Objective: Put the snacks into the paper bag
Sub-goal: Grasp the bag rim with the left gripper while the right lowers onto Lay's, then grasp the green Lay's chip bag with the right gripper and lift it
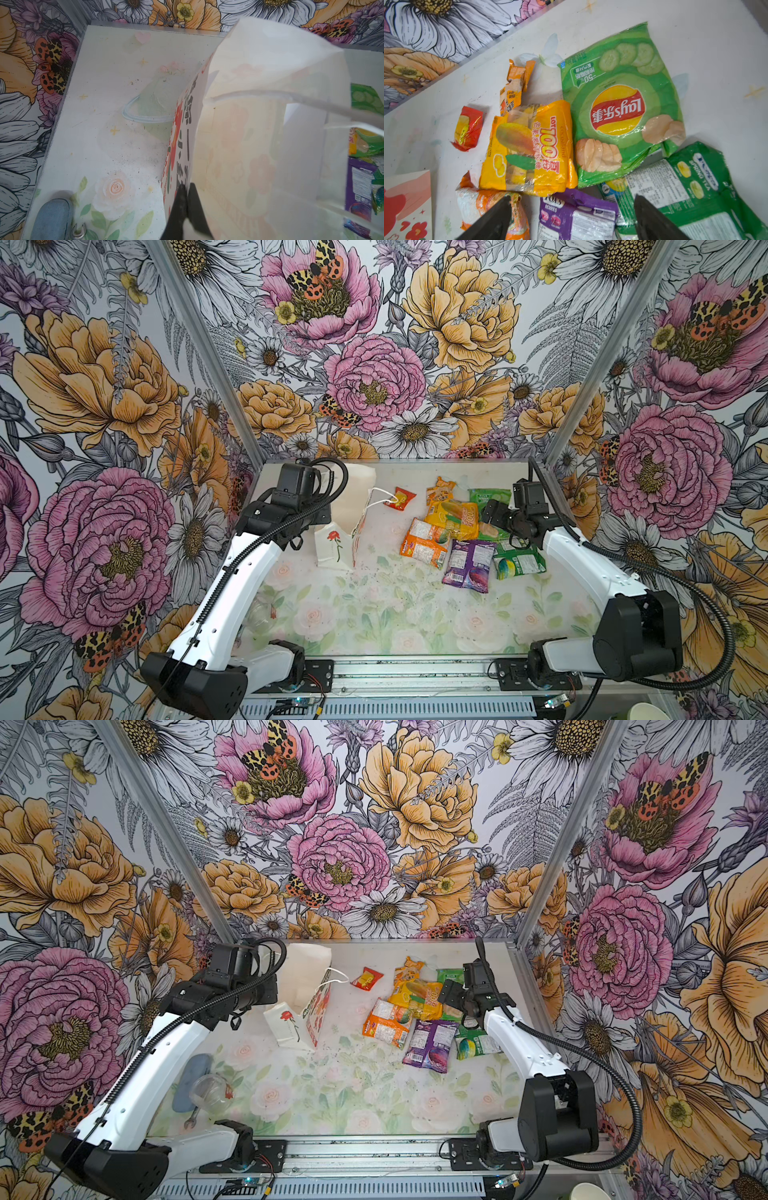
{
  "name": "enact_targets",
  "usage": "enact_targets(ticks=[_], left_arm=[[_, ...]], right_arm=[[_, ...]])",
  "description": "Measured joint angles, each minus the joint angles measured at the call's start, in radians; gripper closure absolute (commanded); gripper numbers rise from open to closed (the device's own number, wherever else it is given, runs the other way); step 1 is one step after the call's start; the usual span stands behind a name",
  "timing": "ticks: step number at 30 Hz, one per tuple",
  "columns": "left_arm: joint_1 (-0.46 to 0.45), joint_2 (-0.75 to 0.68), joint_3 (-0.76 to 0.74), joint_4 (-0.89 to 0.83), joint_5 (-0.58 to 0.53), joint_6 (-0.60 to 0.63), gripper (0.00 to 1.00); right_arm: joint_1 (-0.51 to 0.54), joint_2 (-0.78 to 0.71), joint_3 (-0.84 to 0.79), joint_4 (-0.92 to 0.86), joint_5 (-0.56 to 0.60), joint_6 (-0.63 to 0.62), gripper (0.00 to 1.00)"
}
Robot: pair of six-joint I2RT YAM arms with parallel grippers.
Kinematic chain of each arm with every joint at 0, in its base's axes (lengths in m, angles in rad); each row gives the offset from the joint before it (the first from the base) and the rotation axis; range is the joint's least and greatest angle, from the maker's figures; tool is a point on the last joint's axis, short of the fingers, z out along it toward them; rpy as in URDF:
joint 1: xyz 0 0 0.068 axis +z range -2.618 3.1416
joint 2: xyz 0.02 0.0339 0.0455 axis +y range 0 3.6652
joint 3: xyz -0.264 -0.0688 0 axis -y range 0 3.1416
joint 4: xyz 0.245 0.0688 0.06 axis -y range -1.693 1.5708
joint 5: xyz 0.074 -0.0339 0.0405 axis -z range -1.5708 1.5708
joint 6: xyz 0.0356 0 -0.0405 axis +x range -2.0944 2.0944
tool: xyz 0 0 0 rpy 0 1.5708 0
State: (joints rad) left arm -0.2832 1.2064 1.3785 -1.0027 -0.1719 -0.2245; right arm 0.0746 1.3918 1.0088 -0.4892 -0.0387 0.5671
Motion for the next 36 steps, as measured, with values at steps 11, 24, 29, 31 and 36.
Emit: enact_targets(ticks=[11,24,29,31,36], left_arm=[[0.079,-0.033,-0.061,0.108,0.157,-0.003,1.0],[0.117,-0.08,-0.117,0.169,0.228,-0.004,1.0],[0.117,-0.081,-0.124,0.182,0.238,-0.005,1.0],[0.121,-0.081,-0.129,0.184,0.241,-0.007,1.0],[0.131,-0.083,-0.132,0.186,0.242,-0.011,1.0]], right_arm=[[-0.114,0.03,-0.229,0.204,-0.021,0.226,0.22],[-0.114,0.216,-0.238,0.439,-0.032,0.42,0.51],[-0.114,0.252,-0.224,0.458,-0.013,0.443,0.5],[-0.114,0.277,-0.206,0.463,-0.01,0.447,0.5],[-0.114,0.348,-0.164,0.483,-0.01,0.46,0.62]])
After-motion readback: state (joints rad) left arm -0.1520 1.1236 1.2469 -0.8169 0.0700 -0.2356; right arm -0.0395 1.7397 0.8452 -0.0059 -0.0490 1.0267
